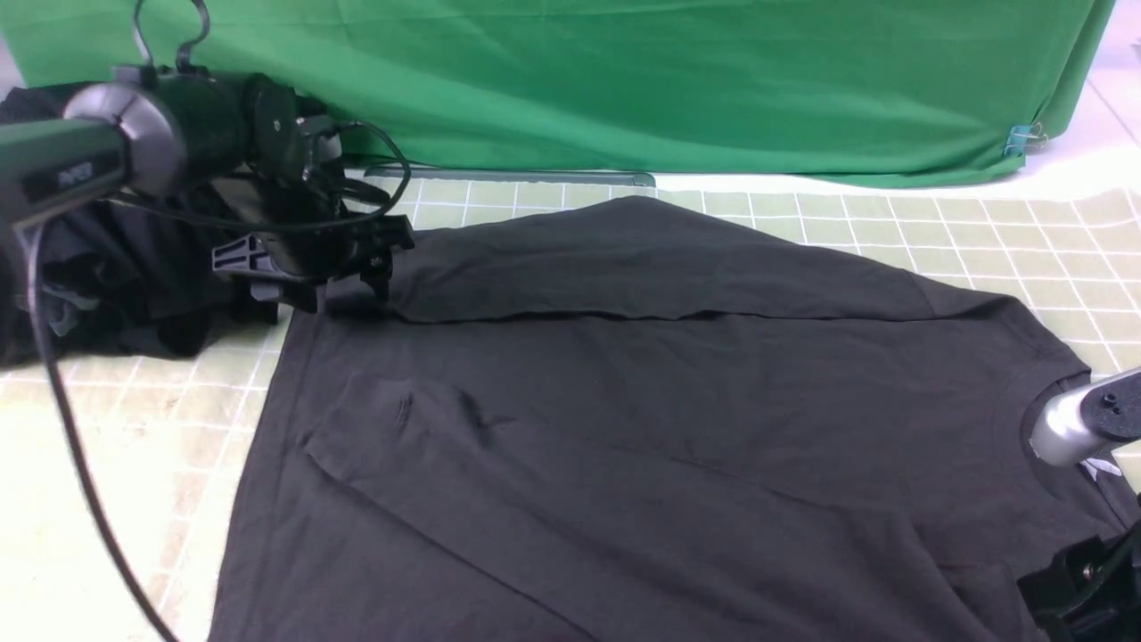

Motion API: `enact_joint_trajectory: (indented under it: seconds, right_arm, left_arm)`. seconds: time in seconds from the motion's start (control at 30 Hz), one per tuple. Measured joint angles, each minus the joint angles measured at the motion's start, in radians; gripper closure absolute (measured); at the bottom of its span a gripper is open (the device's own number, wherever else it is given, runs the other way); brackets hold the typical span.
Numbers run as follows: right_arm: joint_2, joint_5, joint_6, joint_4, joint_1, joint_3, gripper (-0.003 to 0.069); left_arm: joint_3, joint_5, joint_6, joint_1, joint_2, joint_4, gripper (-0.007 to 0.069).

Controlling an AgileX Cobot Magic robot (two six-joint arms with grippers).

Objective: Fold a long-sleeved shirt over a green coffee tablecloth.
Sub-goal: 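Grab the top left corner of the dark shirt with the left gripper, then fold the left side of the dark shirt inward over its body with the left gripper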

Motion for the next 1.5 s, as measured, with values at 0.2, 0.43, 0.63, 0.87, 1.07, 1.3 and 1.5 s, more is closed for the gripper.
enact_joint_trajectory:
  seconds: [0.2,0.43,0.63,0.87,1.07,1.3,1.5]
  right_arm:
    - [0.000,0.000,-0.004,0.000,0.000,0.000,0.0270]
    - [0.000,-0.001,-0.005,0.000,0.000,0.000,0.0270]
    - [0.000,-0.001,-0.005,0.000,0.000,0.000,0.0270]
    - [0.000,-0.005,-0.005,0.000,0.000,0.000,0.0270]
    - [0.000,-0.033,-0.005,0.000,0.000,0.000,0.0270]
    - [0.000,-0.045,-0.005,0.000,0.000,0.000,0.0270]
    - [0.000,-0.072,-0.005,0.000,0.000,0.000,0.0270]
  left_arm:
    - [-0.044,0.002,0.013,0.003,0.045,-0.030,0.0179]
    - [-0.083,0.069,0.084,0.004,0.050,-0.059,0.0564]
    - [-0.146,0.205,0.116,0.003,0.037,-0.074,0.0584]
    - [-0.184,0.344,0.158,0.003,-0.052,-0.114,0.0584]
    - [-0.186,0.418,0.162,0.003,-0.085,-0.095,0.0584]
    - [-0.126,0.475,0.190,-0.011,-0.140,-0.100,0.0584]
    - [0.076,0.477,0.180,-0.011,-0.276,-0.111,0.0584]
